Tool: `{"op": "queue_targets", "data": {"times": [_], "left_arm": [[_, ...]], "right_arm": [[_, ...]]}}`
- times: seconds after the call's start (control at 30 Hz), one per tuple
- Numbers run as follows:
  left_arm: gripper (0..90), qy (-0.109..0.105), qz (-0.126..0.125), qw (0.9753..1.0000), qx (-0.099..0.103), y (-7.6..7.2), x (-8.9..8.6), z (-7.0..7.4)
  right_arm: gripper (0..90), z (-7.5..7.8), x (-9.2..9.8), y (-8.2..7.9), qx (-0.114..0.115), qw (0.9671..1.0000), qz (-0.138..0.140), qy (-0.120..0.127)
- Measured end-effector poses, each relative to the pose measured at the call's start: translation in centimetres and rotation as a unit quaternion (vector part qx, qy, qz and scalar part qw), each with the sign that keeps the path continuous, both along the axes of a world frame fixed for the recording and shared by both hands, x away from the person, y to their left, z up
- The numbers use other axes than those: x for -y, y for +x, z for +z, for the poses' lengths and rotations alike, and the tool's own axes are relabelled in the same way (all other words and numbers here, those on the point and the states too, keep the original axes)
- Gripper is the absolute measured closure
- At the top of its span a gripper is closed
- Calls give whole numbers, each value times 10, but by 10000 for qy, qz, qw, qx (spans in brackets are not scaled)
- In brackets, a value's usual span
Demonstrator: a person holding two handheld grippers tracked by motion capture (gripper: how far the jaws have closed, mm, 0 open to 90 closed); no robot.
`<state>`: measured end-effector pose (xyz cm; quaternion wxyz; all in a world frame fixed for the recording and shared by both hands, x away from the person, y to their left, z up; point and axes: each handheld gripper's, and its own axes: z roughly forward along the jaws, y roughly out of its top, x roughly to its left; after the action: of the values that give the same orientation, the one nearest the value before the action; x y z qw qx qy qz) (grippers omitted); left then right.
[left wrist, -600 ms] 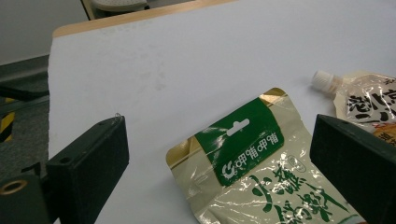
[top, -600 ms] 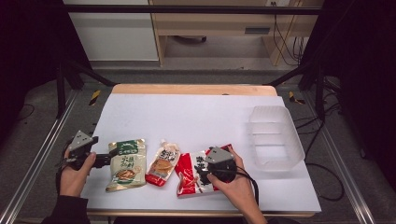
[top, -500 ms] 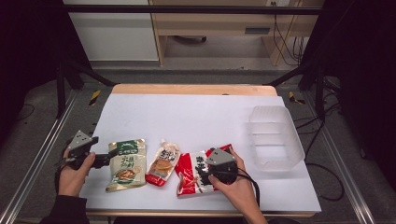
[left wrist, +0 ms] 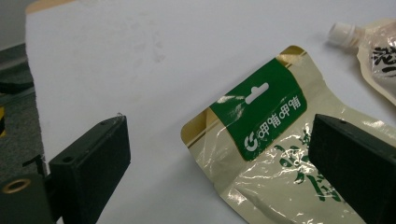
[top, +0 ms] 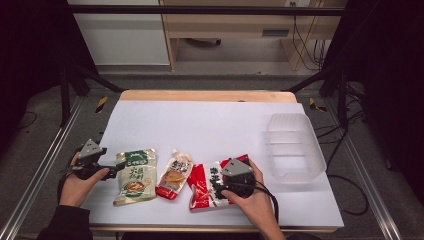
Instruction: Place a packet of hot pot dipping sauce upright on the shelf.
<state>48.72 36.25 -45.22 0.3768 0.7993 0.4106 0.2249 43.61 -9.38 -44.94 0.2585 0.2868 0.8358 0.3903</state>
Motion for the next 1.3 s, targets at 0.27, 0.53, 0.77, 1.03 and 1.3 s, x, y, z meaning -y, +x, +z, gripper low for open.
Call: {"op": "queue_targets", "data": {"times": [0.27, 0.53, 0.77, 1.03, 1.3], "left_arm": [[97, 17, -84, 9997, -220, 12, -1, -7], [133, 287, -323, 9981, -447, 25, 12, -16], [226, 298, -526, 9962, -623, 24, 15, -17], [323, 170, -681, 9964, -483, 9, 8, -7], [397, 212, -1083, 9924, -553, -8, 10, -2]], "right_arm": [[99, -3, -1, 0, -70, 9999, 26, -114], [99, -5, -3, 1, -136, 9998, 55, -135], [100, -5, -4, 1, -178, 9997, 61, -139], [101, -5, -2, 2, -186, 9997, 50, -151], [102, -6, -1, 2, -212, 9996, 49, -202]]}}
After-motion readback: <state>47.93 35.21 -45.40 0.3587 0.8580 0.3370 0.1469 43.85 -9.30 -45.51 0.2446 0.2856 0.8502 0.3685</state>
